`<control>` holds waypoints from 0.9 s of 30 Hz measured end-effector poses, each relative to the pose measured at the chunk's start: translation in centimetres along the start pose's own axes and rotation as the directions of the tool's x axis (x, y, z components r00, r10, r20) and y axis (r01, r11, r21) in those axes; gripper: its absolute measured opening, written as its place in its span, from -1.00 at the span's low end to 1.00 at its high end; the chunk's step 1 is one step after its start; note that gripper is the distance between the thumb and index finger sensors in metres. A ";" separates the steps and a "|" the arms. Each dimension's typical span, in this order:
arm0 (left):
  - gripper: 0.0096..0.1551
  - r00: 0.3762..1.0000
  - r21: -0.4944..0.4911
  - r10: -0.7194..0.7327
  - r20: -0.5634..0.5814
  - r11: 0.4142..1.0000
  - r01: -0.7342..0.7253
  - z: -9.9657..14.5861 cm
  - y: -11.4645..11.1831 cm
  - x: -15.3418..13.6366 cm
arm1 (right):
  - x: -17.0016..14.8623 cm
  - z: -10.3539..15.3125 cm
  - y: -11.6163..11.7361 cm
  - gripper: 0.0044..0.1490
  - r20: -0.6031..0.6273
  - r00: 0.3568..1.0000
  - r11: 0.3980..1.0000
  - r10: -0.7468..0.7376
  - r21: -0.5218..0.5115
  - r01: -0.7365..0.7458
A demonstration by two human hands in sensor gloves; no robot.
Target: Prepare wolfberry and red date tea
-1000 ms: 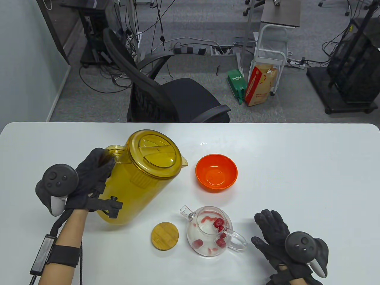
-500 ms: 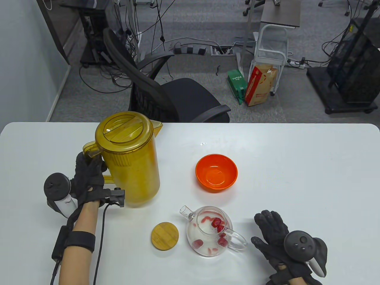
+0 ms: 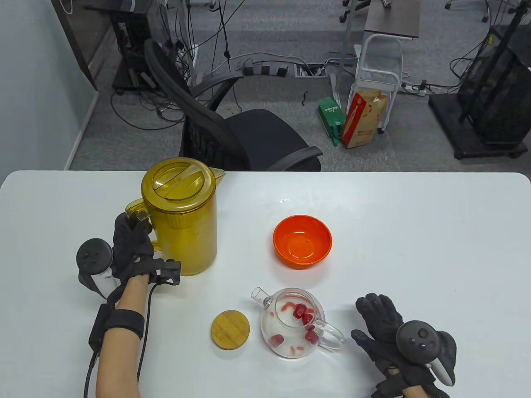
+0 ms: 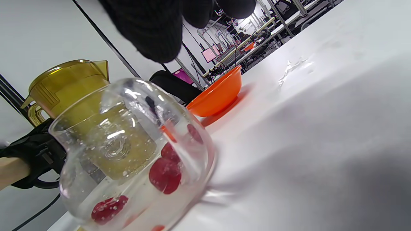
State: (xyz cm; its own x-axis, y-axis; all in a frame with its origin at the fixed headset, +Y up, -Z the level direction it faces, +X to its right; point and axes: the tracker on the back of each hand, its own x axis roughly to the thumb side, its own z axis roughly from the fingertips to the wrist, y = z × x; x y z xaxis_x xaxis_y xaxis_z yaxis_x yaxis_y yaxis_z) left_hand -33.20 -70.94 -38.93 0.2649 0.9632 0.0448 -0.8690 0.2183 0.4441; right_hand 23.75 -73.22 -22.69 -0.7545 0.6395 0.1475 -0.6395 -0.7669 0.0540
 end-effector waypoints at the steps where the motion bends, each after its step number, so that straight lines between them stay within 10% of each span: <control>1: -0.68 1.000 0.000 0.009 -0.008 1.000 -0.009 0.1 -0.1 -0.3 | 0.0 0.0 0.0 -0.07 -0.001 1.000 1.000 0.000 0.000 0.000; 11: -0.65 0.998 -0.017 0.046 -0.038 0.999 -0.047 0.1 -0.4 -1.4 | 0.0 -0.1 0.0 -0.07 0.004 1.000 1.000 -0.001 0.005 0.001; 19: -0.23 0.999 -0.080 0.040 -0.036 0.996 -0.043 0.4 0.0 -1.3 | 0.0 -0.1 0.1 -0.07 0.016 1.000 1.000 0.000 0.009 -0.001; 27: 0.02 0.983 -0.488 -0.148 -0.109 0.870 0.077 -0.5 2.3 0.3 | 0.0 0.0 0.2 -0.07 0.037 0.999 1.000 0.000 0.008 0.000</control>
State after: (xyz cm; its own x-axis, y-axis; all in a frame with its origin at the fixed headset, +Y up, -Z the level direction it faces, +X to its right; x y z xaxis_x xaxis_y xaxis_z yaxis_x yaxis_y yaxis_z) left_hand -35.34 -70.09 -38.30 0.3433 0.9316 -0.1193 -0.9392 0.3401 -0.0469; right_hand 23.60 -73.35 -22.63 -0.7484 0.6372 0.1841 -0.6382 -0.7674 0.0619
